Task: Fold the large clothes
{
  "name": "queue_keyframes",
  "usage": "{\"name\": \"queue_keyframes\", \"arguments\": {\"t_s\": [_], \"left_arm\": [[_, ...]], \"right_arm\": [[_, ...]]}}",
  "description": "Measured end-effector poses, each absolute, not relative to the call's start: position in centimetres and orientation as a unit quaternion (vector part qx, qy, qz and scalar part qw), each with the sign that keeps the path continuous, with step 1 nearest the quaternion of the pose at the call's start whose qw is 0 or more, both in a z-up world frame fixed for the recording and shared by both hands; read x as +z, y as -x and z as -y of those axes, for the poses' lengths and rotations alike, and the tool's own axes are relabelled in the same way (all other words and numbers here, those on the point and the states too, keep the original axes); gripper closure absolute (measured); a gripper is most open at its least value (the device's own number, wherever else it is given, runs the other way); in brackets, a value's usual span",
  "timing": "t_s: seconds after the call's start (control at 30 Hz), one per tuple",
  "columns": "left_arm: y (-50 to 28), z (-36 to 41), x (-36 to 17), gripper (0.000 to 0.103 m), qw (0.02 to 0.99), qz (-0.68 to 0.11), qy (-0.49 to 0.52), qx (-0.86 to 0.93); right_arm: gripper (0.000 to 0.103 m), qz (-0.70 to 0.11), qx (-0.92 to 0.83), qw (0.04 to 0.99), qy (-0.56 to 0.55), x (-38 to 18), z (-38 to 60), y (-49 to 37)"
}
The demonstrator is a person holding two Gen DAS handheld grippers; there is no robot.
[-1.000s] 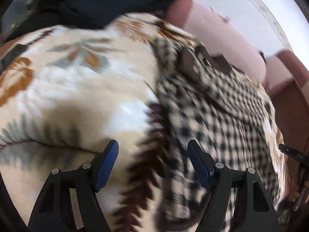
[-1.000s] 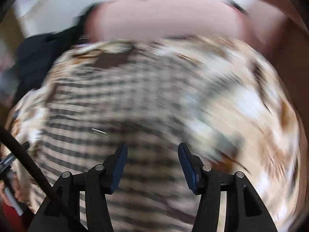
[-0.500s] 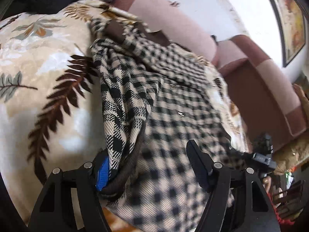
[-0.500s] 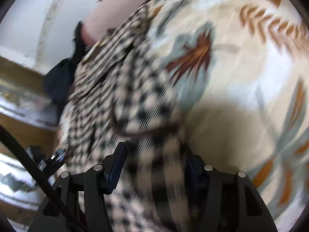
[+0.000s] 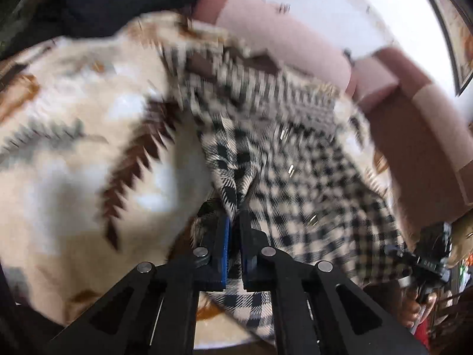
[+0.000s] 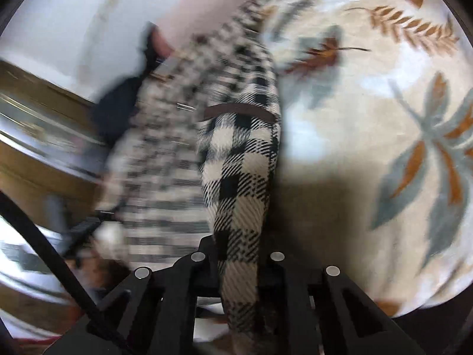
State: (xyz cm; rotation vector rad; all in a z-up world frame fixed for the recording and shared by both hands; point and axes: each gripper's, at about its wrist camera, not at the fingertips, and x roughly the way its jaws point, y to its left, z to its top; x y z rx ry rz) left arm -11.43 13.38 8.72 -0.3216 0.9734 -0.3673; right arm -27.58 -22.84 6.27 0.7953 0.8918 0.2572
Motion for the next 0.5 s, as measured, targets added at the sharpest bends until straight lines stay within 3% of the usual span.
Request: {"name": "queue_keyframes", "arguments": {"t_s": [0.1, 0.13, 0.17, 0.2, 0.33, 0.47, 0.5], "left_arm": [[13.7, -16.3, 11.4, 0.094, 0.881, -0.425, 0.149, -0.146], [13.9, -16.9, 11.5, 0.078, 0.884, -0.421, 0.148, -0.137], [14.4, -17.8, 11.4, 0.054, 0.889, -0.419, 0.143, -0.12], [14.7, -18.3, 11.2, 0.048, 0.892, -0.416, 0.139, -0.106], [15.7, -20.1, 8.4, 0.046, 0.881, -0.441, 0.148, -0.084], [15.3, -20.8, 6.4, 0.046, 0.873, -0.451, 0.176, -0.055], [15.3, -20.7, 6.3, 0.046, 0.872, -0.451, 0.183, -0.053]], "right_arm": [[0.086, -0.423, 0.065, 0.839, -0.337, 7.6, 23.4, 28.9], [0.081, -0.432, 0.016, 0.847, -0.31, 7.7, 23.6, 29.2], [0.069, -0.435, -0.038, 0.855, -0.282, 7.8, 24.0, 29.9], [0.066, -0.429, -0.056, 0.859, -0.273, 8.0, 24.2, 30.4], [0.065, -0.408, -0.049, 0.882, -0.232, 9.9, 21.5, 31.0], [0.045, -0.434, 0.099, 0.885, -0.139, 10.9, 11.4, 27.6], [0.044, -0.445, 0.142, 0.878, -0.107, 10.7, 8.2, 26.9]]}}
